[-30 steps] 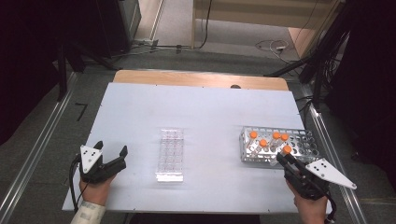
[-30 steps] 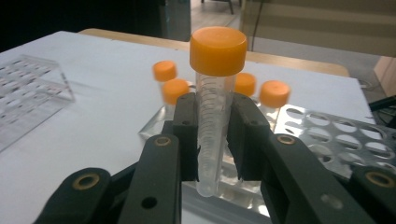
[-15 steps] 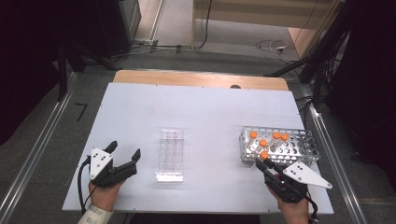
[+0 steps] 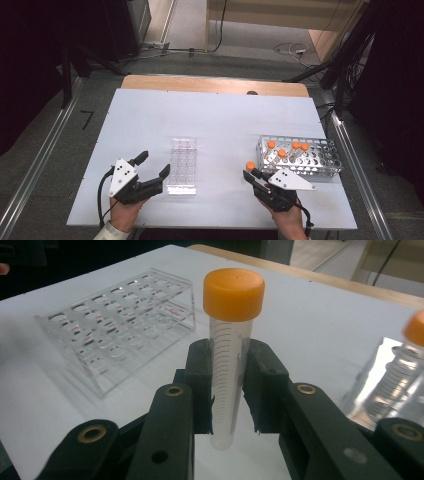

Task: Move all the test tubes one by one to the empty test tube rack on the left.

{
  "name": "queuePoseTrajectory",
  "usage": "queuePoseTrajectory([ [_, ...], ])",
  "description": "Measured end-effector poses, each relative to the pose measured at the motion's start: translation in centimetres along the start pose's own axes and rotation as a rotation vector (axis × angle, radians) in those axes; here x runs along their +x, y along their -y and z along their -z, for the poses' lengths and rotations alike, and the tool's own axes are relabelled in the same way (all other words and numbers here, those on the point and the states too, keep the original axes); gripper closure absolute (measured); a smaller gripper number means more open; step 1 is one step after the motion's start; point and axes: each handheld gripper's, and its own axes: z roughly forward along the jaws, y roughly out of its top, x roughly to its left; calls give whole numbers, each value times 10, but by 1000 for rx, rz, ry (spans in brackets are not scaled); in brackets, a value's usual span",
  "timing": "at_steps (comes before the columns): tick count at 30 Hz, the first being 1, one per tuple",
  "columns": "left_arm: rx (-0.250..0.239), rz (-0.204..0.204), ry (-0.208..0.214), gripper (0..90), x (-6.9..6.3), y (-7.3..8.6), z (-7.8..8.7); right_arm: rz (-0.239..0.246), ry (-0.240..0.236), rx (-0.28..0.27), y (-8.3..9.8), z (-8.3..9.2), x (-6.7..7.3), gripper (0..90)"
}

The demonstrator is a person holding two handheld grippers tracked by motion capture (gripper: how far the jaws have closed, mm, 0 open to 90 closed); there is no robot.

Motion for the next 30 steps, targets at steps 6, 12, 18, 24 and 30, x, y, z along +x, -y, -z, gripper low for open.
queuePoseTrajectory([
  [6,13,-28,121,225,-24,-7,-10,9,-23,4,-4,-12,7,717],
  [12,37,-38,236,296,-42,-12,-25,30,-59,21,-6,-31,18,718],
  [18,43,-58,317,335,-58,-20,-39,51,-85,34,-9,-43,26,718],
  [24,42,-64,369,453,-65,-22,-51,72,-99,43,-11,-49,33,718],
  [30,60,-71,421,513,-74,-22,-62,86,-119,52,-11,-52,37,717],
])
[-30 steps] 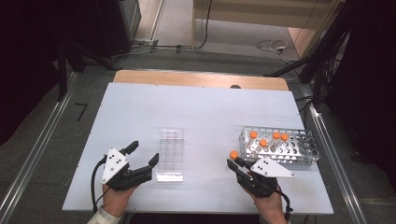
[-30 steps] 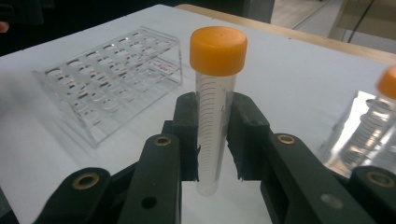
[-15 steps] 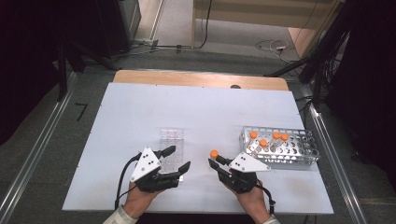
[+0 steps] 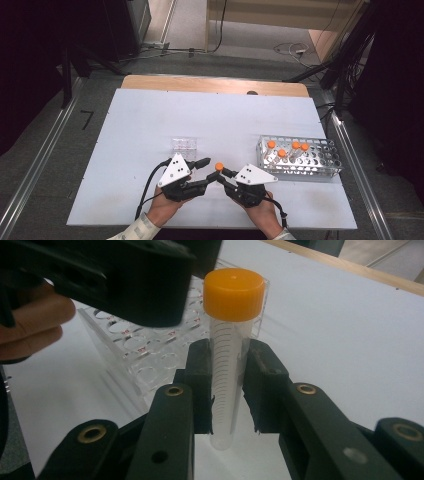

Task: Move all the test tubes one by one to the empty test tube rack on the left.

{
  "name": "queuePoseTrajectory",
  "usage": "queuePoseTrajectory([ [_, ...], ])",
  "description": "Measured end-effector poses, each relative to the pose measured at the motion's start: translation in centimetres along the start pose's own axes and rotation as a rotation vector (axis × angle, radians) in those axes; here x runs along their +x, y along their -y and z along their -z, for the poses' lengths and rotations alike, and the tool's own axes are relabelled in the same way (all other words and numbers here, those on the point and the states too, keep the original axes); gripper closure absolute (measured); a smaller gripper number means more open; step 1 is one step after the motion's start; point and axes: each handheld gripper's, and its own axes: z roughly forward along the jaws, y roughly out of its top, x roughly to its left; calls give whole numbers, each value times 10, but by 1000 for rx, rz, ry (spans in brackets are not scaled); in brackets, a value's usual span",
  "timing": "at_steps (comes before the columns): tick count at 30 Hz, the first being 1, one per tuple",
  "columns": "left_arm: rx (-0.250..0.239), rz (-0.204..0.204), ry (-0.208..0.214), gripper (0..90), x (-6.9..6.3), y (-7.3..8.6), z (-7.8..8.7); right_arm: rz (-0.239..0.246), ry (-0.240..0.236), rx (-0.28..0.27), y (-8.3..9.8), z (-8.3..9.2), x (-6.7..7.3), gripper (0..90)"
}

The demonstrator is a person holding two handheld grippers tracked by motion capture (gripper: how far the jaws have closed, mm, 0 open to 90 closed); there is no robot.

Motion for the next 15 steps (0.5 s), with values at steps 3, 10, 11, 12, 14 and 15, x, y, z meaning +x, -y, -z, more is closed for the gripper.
queuePoseTrajectory([
  [3,5,-8,2,529,-2,0,-4,-2,-12,-1,0,0,2,717],
  [10,7,-16,4,589,-4,1,-8,-12,-32,-4,-1,0,5,717],
  [11,4,-17,1,604,-4,1,-8,-13,-34,-6,-1,0,4,718],
  [12,1,-21,1,621,-5,1,-9,-12,-35,-4,-1,-1,4,718],
  [14,-3,-29,-2,646,-6,1,-9,-14,-39,-3,-1,-1,4,717],
  [15,-4,-31,-4,660,-6,1,-9,-12,-39,-6,-1,-1,5,718],
])
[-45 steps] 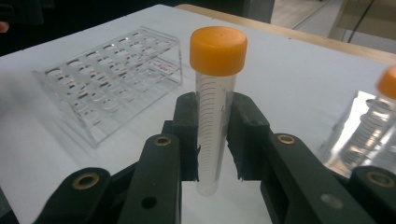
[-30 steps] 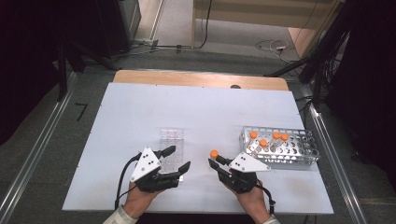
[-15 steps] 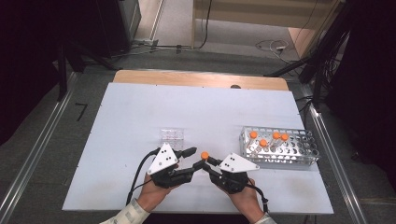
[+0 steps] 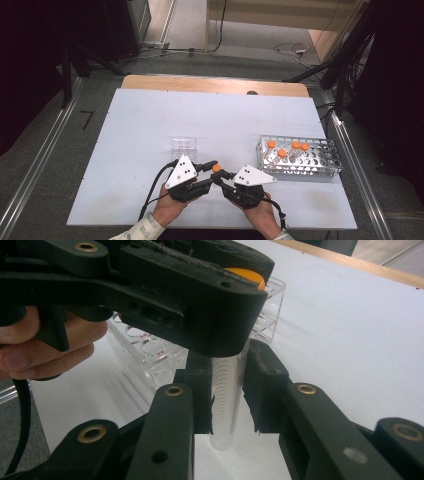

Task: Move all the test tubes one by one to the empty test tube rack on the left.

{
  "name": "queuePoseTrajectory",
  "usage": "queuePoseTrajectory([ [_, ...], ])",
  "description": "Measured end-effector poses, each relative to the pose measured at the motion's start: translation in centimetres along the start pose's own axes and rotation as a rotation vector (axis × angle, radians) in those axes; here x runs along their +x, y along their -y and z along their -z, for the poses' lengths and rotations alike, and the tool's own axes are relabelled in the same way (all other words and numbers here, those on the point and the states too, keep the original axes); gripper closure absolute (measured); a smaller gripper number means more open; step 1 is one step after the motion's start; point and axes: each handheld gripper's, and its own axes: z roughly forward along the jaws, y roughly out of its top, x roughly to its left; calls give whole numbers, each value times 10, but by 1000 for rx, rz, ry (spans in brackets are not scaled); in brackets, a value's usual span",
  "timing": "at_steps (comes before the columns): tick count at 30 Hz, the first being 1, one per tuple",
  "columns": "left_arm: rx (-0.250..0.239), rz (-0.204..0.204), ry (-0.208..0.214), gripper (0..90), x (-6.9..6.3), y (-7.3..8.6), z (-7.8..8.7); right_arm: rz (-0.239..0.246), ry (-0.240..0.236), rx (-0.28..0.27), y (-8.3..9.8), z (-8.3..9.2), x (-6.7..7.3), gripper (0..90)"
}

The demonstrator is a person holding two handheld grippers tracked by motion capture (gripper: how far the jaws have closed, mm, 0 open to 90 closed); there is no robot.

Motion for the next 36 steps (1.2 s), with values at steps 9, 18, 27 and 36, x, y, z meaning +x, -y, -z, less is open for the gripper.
queuePoseTrajectory([
  [9,-8,-1,-12,696,-1,0,-1,-13,-1,-5,0,1,0,717],
  [18,-40,11,-22,701,2,-7,6,-13,-26,-9,-1,3,-1,466],
  [27,-83,43,-47,701,11,-17,22,-37,-7,-4,0,8,-8,306],
  [36,-114,64,-94,701,21,-27,45,-51,1,8,5,14,-12,272],
])
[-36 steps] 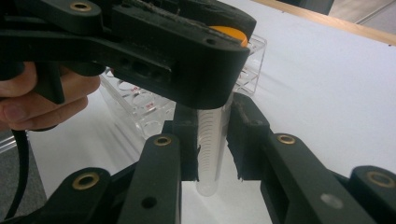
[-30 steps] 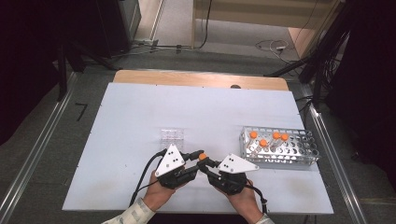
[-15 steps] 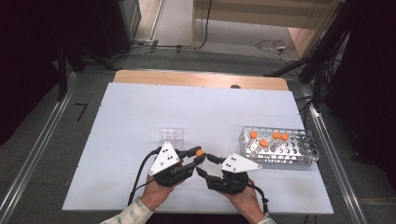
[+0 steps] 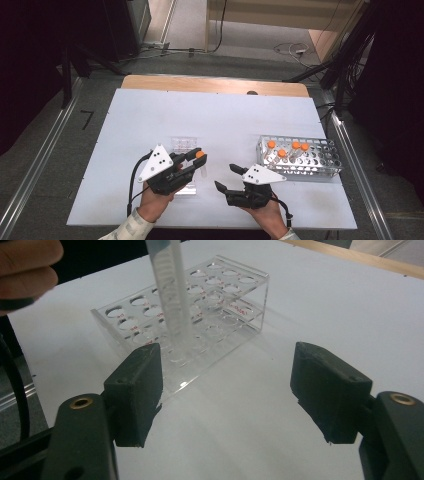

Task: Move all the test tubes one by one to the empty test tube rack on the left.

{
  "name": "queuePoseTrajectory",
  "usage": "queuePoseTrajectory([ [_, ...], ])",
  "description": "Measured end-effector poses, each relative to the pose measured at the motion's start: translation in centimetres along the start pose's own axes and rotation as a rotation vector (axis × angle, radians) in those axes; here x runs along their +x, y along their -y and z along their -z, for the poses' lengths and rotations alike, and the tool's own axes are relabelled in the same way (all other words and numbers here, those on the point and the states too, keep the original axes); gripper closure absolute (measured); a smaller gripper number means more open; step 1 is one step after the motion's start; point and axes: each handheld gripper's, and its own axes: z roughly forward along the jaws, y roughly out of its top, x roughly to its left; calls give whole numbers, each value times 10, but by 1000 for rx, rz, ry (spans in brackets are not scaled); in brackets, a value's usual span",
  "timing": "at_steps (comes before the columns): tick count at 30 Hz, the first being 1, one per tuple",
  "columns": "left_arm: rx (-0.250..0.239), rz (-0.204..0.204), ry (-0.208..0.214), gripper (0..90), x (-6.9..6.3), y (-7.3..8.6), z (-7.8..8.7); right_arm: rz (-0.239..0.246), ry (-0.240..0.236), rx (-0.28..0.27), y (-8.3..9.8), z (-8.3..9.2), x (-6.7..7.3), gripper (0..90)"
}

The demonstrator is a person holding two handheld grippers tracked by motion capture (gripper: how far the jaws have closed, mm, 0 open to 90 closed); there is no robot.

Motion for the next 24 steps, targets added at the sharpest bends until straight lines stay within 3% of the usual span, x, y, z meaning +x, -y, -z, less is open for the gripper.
queuePoseTrajectory([
  [11,-6,-11,-73,701,14,-2,20,-17,5,1,3,2,-3,257],
  [24,59,-53,-96,700,10,13,12,-13,19,1,5,5,-7,260],
])
